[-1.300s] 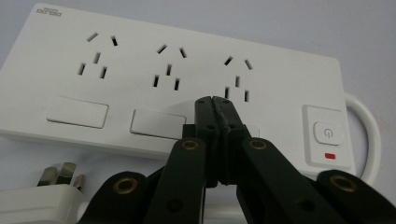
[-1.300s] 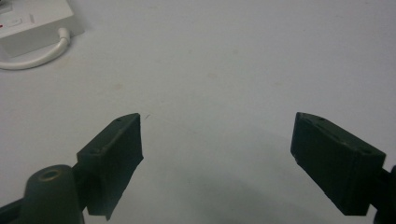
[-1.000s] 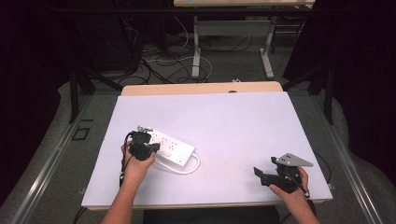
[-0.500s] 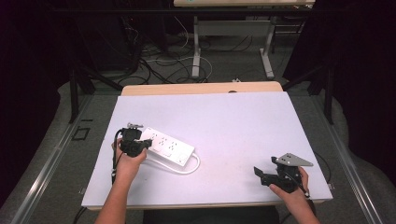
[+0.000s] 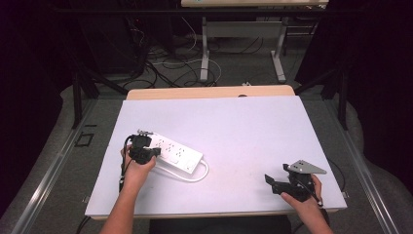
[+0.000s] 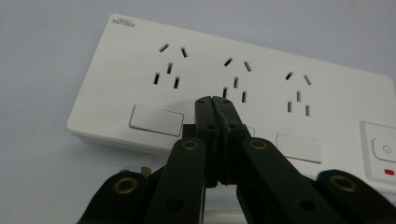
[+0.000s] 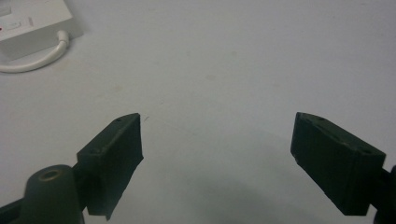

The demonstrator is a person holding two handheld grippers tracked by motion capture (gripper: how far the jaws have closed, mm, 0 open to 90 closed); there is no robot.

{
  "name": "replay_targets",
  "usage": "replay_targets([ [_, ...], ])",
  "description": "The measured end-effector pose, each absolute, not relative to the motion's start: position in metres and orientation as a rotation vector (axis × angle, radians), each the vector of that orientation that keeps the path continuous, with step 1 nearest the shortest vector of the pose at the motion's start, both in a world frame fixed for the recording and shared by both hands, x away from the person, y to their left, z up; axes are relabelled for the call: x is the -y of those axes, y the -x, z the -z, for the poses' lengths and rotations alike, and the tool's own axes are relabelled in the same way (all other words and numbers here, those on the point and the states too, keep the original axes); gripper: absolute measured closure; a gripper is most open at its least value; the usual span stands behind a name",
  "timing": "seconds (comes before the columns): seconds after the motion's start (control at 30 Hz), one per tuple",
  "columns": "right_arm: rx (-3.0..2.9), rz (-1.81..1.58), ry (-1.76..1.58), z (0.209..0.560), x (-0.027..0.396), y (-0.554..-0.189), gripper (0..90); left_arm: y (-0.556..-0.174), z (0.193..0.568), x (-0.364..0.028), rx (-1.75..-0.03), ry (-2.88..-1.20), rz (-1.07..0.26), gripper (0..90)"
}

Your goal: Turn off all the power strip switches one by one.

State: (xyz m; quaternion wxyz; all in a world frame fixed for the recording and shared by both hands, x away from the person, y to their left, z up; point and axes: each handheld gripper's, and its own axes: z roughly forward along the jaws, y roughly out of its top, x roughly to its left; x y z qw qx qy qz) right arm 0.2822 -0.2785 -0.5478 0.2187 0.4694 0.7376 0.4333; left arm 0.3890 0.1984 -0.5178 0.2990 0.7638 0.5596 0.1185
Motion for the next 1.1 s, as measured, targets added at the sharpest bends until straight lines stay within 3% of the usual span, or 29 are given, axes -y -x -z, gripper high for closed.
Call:
replay_targets([
  [1.1, -2.041, -1.2, -1.297, 0.5476, 0.2785, -0.2823, 16.1, -0.3899, 0.5228, -0.1938, -1.497, -2.059, -0.344, 90.0],
])
